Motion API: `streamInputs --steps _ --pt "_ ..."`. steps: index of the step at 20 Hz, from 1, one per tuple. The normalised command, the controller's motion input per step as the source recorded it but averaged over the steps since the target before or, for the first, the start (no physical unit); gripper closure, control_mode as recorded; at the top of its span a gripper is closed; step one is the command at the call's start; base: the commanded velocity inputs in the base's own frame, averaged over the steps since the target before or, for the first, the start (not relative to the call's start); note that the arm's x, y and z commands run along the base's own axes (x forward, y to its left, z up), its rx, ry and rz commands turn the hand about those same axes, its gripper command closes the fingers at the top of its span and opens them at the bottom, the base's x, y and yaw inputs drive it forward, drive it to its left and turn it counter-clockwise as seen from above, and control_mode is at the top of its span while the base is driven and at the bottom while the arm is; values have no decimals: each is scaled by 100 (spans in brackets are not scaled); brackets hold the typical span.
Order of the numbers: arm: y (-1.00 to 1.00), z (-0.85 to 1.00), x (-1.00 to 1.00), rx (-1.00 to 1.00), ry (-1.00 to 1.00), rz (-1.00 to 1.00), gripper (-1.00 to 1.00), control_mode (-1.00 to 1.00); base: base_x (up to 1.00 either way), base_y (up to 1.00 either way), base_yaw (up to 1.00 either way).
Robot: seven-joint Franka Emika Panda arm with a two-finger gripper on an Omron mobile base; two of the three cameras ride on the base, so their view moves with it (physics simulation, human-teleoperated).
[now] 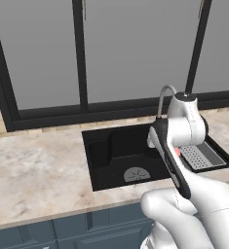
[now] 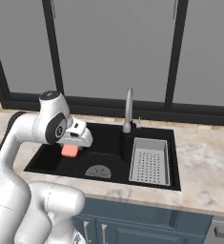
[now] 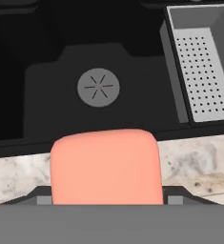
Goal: Pick up the bar soap and bar soap from the sink, and place them back in the cabinet, and close the cabinet door.
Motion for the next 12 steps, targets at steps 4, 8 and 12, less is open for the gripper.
streamInputs --steps 4,8,12 --pt "0 55 -18 0 -7 0 100 -100 0 0 0" --pt "0 55 -26 0 -8 0 100 -100 0 0 0" --pt "0 56 -32 0 -9 0 100 -100 0 0 0"
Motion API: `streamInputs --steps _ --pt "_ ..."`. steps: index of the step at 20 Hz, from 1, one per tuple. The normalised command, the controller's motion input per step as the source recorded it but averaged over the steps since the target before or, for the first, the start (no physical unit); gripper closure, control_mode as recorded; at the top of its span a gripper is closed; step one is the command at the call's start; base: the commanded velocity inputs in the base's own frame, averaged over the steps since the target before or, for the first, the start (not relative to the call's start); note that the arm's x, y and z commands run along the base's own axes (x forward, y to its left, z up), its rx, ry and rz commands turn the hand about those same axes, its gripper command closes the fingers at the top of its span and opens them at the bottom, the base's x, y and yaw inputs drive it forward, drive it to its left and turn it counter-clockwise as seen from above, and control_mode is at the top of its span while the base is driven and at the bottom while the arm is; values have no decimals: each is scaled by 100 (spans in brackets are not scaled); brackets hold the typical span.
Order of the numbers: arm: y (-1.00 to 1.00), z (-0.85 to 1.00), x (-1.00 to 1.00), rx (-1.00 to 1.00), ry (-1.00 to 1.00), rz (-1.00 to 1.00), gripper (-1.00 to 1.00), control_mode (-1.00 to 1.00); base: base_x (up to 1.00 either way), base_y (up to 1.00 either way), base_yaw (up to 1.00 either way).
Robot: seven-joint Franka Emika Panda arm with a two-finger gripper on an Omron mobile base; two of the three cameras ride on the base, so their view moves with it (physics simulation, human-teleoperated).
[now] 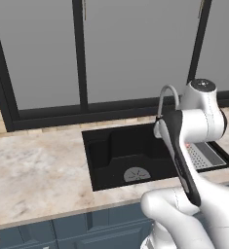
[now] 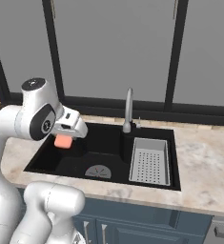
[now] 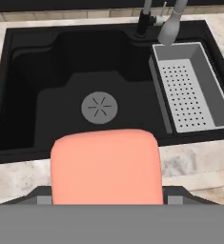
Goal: Pick up the bar soap and bar soap from the sink, and place them back in the cabinet, and close the cabinet door.
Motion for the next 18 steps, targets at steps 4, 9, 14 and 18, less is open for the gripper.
streamInputs --steps 4,9,14,18 --pt "0 48 -33 0 -9 0 100 -100 0 0 0" --pt "0 33 -37 0 -8 0 100 -100 0 0 0" --pt "0 20 -38 0 -8 0 100 -100 0 0 0" --pt "0 17 -36 0 -6 0 100 -100 0 0 0"
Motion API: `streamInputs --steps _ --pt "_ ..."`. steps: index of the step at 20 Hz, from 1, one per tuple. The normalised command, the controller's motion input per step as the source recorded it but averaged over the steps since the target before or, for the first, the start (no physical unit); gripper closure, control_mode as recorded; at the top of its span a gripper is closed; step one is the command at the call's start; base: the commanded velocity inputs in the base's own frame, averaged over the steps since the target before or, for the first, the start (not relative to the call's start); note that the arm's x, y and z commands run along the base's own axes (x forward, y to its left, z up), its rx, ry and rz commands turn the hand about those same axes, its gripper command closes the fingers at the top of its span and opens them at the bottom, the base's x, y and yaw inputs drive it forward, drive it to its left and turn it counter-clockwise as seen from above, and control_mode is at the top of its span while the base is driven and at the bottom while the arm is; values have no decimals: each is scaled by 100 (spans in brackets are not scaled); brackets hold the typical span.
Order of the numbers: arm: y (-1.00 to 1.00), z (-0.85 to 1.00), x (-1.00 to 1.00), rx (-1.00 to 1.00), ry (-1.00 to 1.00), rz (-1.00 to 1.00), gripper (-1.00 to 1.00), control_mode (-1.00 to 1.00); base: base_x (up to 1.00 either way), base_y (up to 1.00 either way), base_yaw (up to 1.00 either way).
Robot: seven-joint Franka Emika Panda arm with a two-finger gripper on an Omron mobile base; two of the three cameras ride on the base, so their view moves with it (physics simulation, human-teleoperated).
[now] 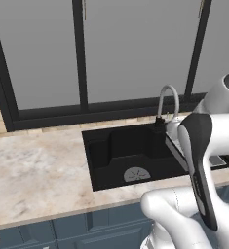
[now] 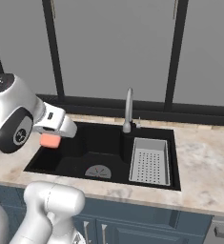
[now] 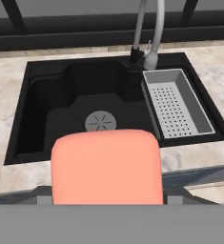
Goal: Pick up the bar soap and bar soap from the sink, and place them back in the cabinet, and close the cabinet door.
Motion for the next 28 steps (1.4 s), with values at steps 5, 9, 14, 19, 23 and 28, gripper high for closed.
streamInputs --steps 5,9,14,19,23,28 --pt "0 12 -11 0 -2 0 100 100 -4 0 0" --pt "0 0 0 0 0 0 100 100 -45 7 2" --pt "0 0 0 0 0 0 100 100 -73 14 6" --pt "0 0 0 0 0 0 100 100 -75 23 6" --pt "0 0 0 0 0 0 100 100 -64 33 10" --pt "0 0 0 0 0 0 100 100 -43 48 13"
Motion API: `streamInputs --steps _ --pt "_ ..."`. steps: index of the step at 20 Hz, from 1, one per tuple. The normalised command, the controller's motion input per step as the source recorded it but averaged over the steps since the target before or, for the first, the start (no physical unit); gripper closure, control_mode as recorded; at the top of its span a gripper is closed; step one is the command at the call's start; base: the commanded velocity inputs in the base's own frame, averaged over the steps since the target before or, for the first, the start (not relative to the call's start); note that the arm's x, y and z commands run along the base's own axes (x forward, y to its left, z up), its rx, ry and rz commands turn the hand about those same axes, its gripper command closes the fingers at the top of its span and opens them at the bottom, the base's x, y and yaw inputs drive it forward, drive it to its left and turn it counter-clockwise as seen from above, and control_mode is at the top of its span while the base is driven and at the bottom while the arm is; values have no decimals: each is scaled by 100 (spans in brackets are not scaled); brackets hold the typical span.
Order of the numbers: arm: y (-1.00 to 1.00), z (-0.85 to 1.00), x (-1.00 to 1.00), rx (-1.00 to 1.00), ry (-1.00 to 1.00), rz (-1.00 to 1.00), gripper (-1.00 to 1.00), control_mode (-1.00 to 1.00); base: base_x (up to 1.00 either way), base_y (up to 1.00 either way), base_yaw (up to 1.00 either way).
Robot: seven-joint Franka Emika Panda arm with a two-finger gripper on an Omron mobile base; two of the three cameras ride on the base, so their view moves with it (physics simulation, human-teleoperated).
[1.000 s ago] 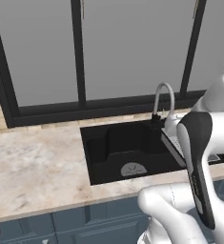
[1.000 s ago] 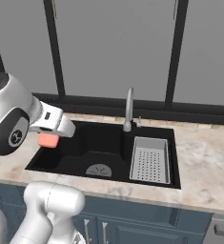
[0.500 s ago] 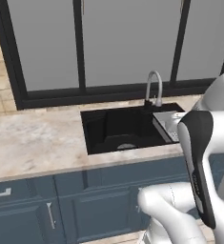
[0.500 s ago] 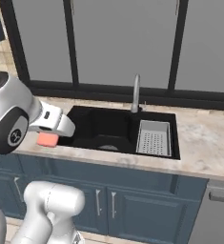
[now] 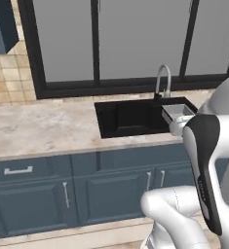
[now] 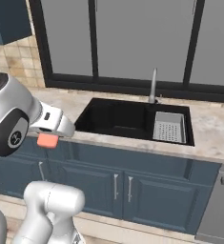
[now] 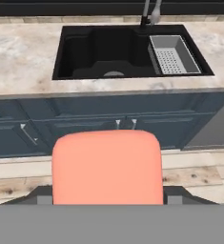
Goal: Pick up the bar soap and bar soap from the sink, and place them back in the cabinet, and close the cabinet door.
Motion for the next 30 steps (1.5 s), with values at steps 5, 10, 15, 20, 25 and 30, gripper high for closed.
streamInputs --steps 5,10,15,20,25,30 --pt "0 0 0 0 0 0 100 100 -12 57 12" --pt "0 0 0 0 0 0 100 100 0 52 16" --pt "0 0 0 0 0 0 100 100 -1 55 21" --pt "0 0 0 0 0 0 100 100 -4 42 20" --pt "0 0 0 0 0 0 100 100 -1 43 26" --pt "0 0 0 0 0 0 100 100 0 53 23"
